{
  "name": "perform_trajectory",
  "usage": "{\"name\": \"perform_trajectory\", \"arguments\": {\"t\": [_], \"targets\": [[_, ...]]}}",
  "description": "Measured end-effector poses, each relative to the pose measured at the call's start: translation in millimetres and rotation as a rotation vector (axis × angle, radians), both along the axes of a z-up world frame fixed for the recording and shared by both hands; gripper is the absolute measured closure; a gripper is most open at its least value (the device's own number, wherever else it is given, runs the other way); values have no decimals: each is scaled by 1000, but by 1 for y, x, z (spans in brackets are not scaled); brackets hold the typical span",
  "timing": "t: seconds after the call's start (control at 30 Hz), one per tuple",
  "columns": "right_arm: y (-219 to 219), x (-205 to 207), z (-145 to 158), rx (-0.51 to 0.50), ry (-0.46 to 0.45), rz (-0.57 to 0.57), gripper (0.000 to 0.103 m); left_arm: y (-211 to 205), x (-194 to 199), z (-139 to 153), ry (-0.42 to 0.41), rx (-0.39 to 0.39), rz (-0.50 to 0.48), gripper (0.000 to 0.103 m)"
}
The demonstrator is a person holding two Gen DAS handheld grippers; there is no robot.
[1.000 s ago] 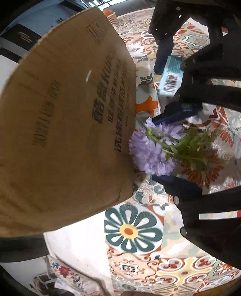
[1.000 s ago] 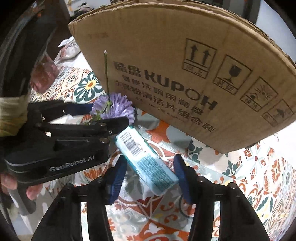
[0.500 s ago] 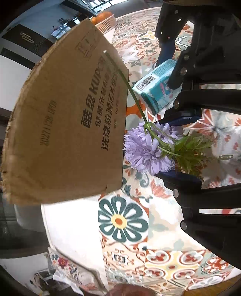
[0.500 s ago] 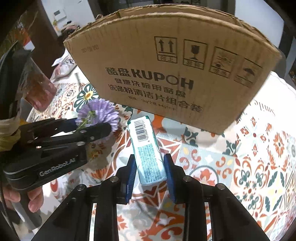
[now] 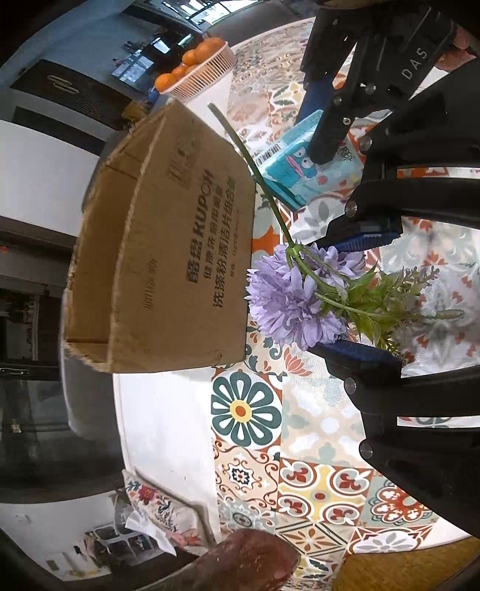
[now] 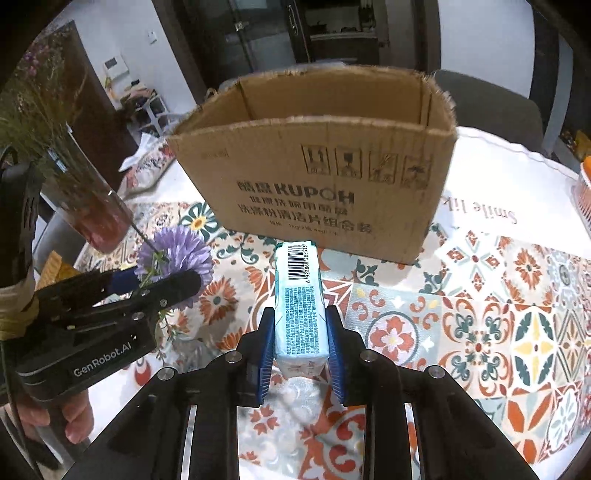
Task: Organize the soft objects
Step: 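Carry the flower sprig and blue box over the cardboard box and release them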
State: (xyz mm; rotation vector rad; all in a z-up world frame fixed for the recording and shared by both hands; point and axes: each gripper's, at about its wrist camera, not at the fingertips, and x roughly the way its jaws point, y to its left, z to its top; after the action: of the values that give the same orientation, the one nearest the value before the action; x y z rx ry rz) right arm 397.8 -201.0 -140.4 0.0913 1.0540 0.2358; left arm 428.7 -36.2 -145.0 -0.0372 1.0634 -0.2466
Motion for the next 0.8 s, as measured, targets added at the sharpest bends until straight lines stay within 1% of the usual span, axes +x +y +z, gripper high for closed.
{"name": "perform_trajectory", "arguments": {"t": [0.17, 0.33, 0.4, 0.57, 0.8], "targets": [[-8, -16, 23, 10, -50, -29, 76, -1, -10, 18, -40, -7, -16, 61], [-15, -30, 46, 8, -106, -60, 76, -1, -21, 38, -104, 13, -27, 61], [-18, -36, 57, 4, -132, -75, 76, -2, -26, 47, -143, 31, -28, 61], [-22, -41, 78, 15, -177, -91, 76, -5, -37, 72, -231, 87, -41, 61], [-22, -40, 109, 16, -249, -87, 76, -9, -33, 104, -292, 82, -58, 61]]}}
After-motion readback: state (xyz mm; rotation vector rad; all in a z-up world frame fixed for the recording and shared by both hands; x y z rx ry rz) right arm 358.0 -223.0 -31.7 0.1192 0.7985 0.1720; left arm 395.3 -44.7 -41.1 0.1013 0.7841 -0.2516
